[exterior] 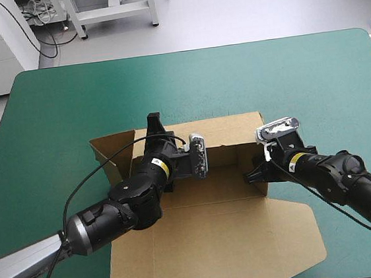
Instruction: Fold the box
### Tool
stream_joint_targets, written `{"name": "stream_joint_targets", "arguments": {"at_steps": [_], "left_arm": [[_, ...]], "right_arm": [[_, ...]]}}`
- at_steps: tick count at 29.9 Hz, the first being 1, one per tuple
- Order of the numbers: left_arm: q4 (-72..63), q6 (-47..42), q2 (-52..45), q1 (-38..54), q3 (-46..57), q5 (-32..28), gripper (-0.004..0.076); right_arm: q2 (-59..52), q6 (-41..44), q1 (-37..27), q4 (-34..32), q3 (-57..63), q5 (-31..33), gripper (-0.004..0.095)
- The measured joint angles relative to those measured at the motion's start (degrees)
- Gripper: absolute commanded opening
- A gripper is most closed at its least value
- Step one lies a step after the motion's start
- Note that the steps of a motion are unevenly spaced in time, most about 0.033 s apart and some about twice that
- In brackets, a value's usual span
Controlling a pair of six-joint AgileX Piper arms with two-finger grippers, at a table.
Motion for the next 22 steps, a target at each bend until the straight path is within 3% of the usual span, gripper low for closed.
{"name": "stream_joint_targets", "arguments": {"at_steps": [2, 10, 13, 18, 20, 22], "left_arm": [[0.00, 0.00, 0.00, 0.00, 0.04, 0.00, -0.0008], [0.00, 0.00, 0.00, 0.00, 0.04, -0.18, 0.0008], [-0.08, 0.00, 0.00, 0.00, 0.04, -0.18, 0.0108], [-4.37, 0.00, 0.10, -0.39, -1.04, 0.34, 0.0379], [-7.09, 0.00, 0.22, -0.66, -1.60, 0.44, 0.0432], [-9.24, 0.00, 0.30, -0.91, -2.07, 0.39, 0.0431]], "right_arm": [[0.00, 0.06, -0.06, -0.65, 0.00, 0.00, -0.0024], [0.12, 0.77, -0.42, -1.42, -0.69, 0.62, -0.0010], [0.23, 1.77, -0.42, -1.54, -1.87, 2.26, -0.0011], [0.30, 4.76, -0.42, -2.94, -2.74, 4.15, -0.0010], [0.38, 6.55, -0.42, -4.42, -2.80, 4.20, -0.0011], [0.81, 8.26, -0.42, -5.78, -2.87, 4.10, -0.0012]]}}
